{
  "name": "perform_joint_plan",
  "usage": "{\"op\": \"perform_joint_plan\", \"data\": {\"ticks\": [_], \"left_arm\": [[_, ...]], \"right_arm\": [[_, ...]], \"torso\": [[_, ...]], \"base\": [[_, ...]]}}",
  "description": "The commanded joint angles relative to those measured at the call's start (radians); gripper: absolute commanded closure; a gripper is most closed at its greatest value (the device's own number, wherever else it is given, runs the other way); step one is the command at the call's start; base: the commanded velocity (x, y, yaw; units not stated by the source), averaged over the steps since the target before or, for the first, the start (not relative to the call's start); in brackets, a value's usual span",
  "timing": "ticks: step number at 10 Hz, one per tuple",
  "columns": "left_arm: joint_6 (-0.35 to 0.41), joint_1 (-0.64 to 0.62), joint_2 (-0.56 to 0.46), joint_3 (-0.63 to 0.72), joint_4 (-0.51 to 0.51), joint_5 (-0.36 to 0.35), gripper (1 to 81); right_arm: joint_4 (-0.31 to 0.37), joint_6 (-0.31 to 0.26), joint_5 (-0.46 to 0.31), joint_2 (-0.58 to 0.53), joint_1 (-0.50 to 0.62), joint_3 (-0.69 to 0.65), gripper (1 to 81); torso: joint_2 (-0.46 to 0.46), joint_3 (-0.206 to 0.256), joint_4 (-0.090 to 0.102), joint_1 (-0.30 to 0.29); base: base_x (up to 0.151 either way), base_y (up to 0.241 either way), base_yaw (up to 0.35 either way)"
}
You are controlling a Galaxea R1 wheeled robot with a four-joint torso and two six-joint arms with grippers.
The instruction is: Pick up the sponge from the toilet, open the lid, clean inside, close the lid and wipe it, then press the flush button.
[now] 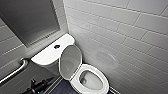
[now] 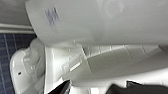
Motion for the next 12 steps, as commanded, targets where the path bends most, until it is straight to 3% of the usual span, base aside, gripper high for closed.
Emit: {"op": "perform_joint_plan", "data": {"ticks": [1,2,4,6,9,10,12], "left_arm": [[-0.015,0.101,0.024,0.022,0.227,-0.001,1.0],[-0.015,0.169,0.06,-0.011,0.295,0.01,1.0],[-0.016,0.301,0.115,-0.061,0.518,0.131,1.0],[-0.018,0.403,0.135,-0.038,0.762,0.387,1.0],[0.0,0.499,0.192,0.02,0.861,0.811,1.0],[0.025,0.519,0.227,0.041,0.866,0.91,1.0],[0.131,0.554,0.272,0.054,0.866,0.929,1.0]], "right_arm": [[-0.031,0.001,-0.048,-0.01,-0.04,0.003,81.1],[-0.031,0.001,-0.048,-0.013,-0.034,0.003,81.1],[-0.029,0.003,-0.048,-0.017,-0.022,0.0,81.1],[-0.029,0.001,-0.048,-0.017,-0.005,-0.014,81.1],[-0.064,0.0,-0.03,-0.031,0.012,-0.028,81.1],[-0.081,0.0,-0.027,-0.04,0.019,-0.023,81.1],[-0.081,0.003,-0.027,-0.043,0.024,-0.028,81.1]], "torso": [[0.0,0.0,0.0,0.0],[0.0,0.0,0.0,0.0],[0.0,0.0,0.0,0.0],[0.0,0.0,0.0,0.0],[0.0,0.001,0.0,0.0],[0.0,0.001,0.0,0.0],[0.0,0.002,0.0,0.0]], "base": [[0.0,0.0,0.0],[0.0,0.0,0.0],[0.0,0.0,0.0],[0.0,0.0,0.0],[0.0,0.0,0.0],[0.0,0.0,0.0],[0.0,0.0,0.0]]}}
